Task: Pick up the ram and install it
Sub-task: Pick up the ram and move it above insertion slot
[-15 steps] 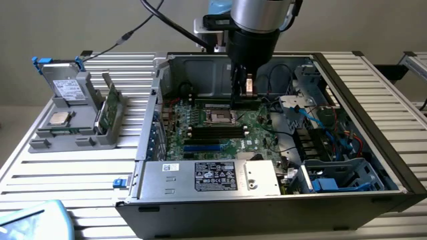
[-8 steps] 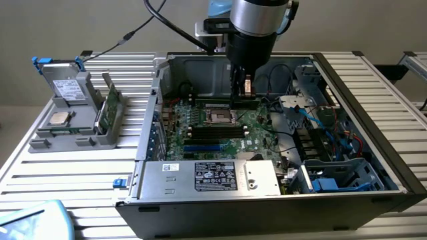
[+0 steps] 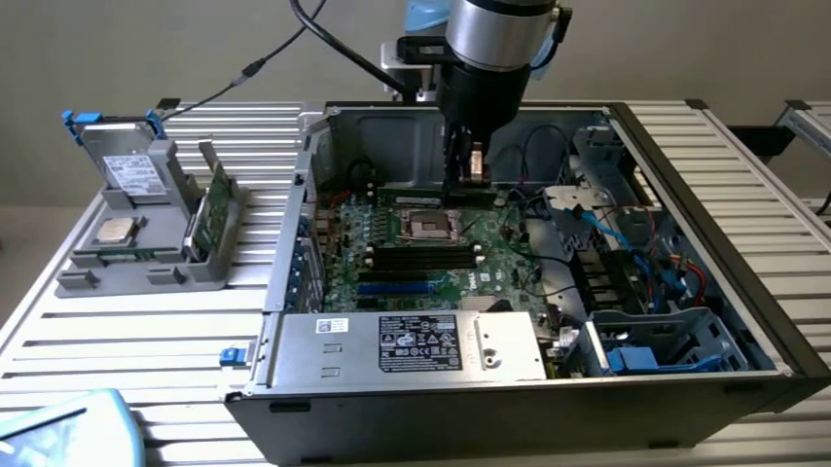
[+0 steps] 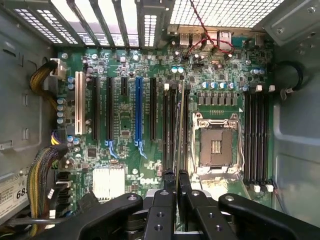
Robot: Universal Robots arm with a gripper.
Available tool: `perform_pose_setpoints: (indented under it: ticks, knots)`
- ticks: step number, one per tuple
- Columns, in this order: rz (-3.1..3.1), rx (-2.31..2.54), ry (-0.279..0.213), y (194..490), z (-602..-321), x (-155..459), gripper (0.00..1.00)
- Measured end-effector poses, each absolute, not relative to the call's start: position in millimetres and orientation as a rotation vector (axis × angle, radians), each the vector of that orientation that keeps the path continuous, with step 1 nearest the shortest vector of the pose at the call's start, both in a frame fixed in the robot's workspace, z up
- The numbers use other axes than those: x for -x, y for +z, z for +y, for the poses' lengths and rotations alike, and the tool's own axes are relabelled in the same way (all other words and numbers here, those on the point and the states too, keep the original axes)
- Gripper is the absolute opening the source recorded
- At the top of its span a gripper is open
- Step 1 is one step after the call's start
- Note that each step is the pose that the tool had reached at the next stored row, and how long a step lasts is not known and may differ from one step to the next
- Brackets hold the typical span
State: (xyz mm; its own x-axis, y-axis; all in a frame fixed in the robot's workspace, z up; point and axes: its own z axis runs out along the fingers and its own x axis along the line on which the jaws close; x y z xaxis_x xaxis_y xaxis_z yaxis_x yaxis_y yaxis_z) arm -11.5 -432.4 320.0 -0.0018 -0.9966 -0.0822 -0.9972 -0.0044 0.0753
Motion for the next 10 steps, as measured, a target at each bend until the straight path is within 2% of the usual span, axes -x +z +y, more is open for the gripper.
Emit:
perform_pose_setpoints:
  ticks: [6,10]
  knots:
    - [2.211,2.22,0.176,317.6,-431.8,10.8,0.14]
    - [2.178,2.209,0.119,318.0,-430.8,10.8,0.14]
